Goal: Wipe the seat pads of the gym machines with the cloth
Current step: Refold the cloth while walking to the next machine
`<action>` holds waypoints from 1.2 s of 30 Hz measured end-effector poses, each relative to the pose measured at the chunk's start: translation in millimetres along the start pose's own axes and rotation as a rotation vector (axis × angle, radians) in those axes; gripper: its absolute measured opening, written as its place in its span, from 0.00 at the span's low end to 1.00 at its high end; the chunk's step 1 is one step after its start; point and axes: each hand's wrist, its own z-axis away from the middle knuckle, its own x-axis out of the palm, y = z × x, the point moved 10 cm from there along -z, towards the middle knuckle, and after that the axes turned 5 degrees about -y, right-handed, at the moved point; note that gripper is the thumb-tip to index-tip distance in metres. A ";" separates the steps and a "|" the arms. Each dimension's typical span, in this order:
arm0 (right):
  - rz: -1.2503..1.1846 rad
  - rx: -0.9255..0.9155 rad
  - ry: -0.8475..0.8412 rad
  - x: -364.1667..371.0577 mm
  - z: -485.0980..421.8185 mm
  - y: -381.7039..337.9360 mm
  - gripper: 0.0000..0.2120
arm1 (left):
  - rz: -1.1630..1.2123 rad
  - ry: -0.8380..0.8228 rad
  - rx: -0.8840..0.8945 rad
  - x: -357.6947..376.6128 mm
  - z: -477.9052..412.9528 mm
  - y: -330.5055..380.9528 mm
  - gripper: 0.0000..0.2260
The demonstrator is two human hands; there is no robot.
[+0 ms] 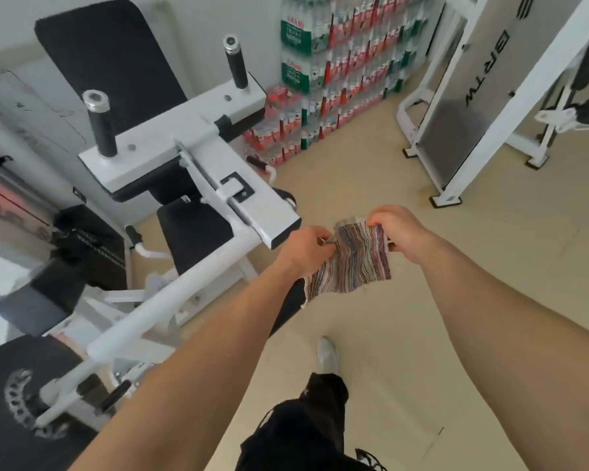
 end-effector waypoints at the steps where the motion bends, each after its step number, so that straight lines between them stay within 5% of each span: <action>1: 0.008 0.000 -0.002 -11.5 -24.1 -2.9 0.05 | 0.002 0.005 0.000 3.0 -27.0 7.0 0.12; 14: 0.327 0.062 -0.213 -111.8 -285.3 -78.5 0.06 | 0.144 0.029 -0.257 -27.1 -289.6 26.0 0.11; 24: 0.455 0.050 -0.549 -65.5 -489.0 -158.2 0.04 | 0.398 0.285 -0.644 -89.3 -394.1 -39.6 0.09; 36: 0.760 -0.081 -0.915 53.2 -597.5 -227.1 0.06 | 0.692 0.575 -0.961 -117.1 -425.3 -108.7 0.09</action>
